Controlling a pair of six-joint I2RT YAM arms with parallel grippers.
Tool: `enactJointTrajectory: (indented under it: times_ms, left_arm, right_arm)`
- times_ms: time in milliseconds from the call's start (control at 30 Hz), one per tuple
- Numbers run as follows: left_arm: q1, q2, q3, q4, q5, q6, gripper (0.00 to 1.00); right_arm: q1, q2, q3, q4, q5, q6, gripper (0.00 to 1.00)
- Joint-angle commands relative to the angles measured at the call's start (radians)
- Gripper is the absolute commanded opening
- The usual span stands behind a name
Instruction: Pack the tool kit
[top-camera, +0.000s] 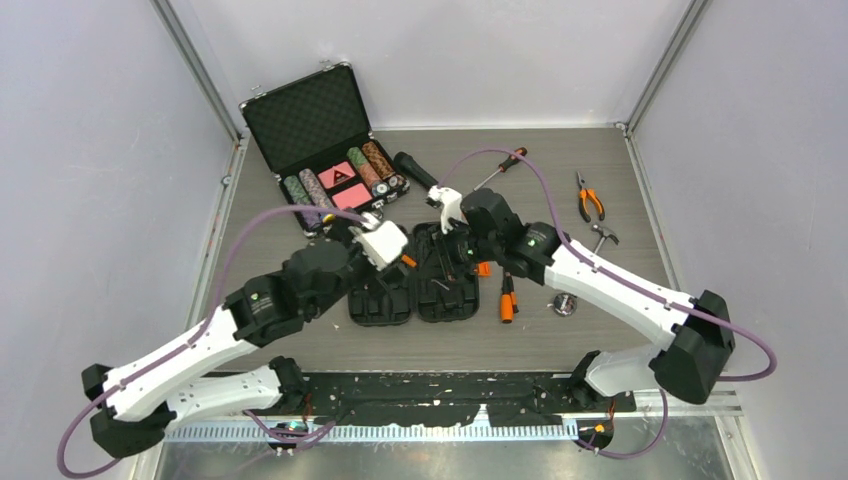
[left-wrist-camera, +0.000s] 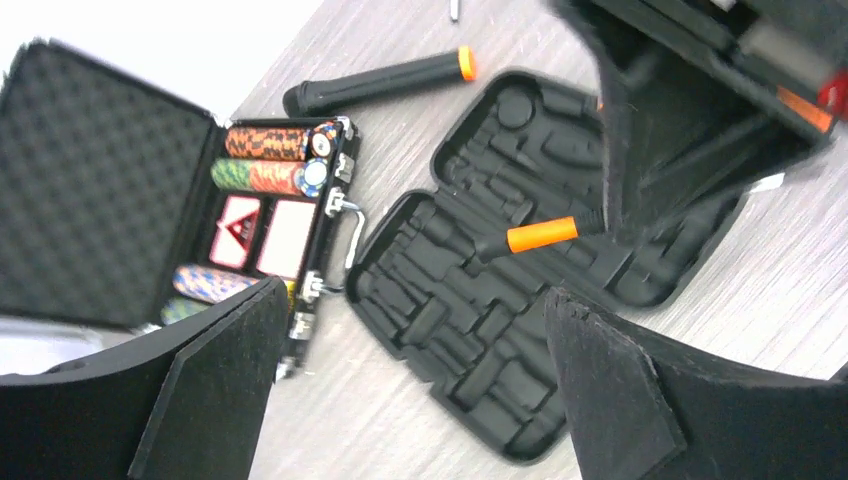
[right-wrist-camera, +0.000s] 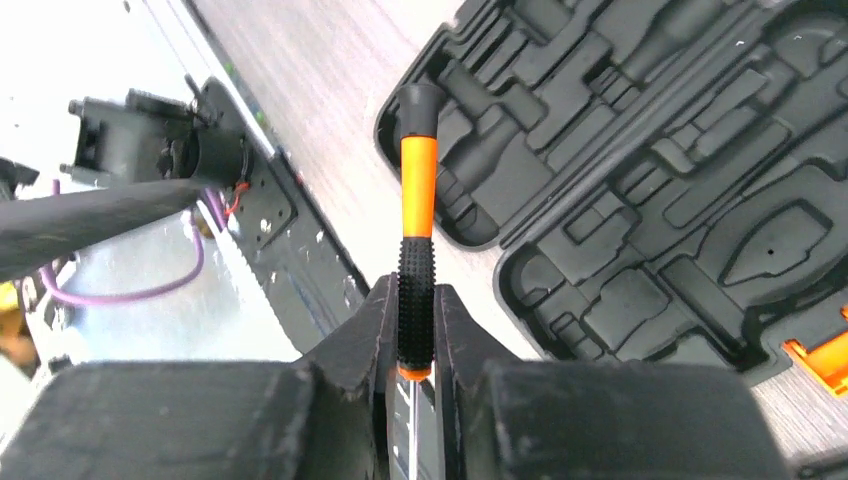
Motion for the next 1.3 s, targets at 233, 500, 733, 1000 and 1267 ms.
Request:
enactJointTrajectory:
  times_ms: [233,500,733,1000,1267]
  left_arm:
    - [0.203,-0.128,-0.127,0.202,0.076,-1.038,0.99]
    - [0.233,-0.103,-0.247,0.394,0.203,-1.262,0.87]
    - [0.245,-0.048,-0.261,0.438,0.219,-1.32,0.76]
    - [0.263,-0.039,-0.277,0.45,0.212,-1.376,0.66]
    - [0.286,-0.08,-0.344,0.468,0.18,-1.483,0.55]
  right_arm:
    - [0.009,-0.144,-0.314,0.657,0.244,0.409,0.05]
    - [0.023,-0.164,-0.388,0.805,0.247,0.436,0.05]
    - [0.042,-0.145,-0.4,0.846,0.218,0.45,0.05]
    - [0.051,-0.143,-0.423,0.897,0.213,0.455,0.05]
    - [0.052,-0.141,-0.451,0.932,0.21,0.461,0.05]
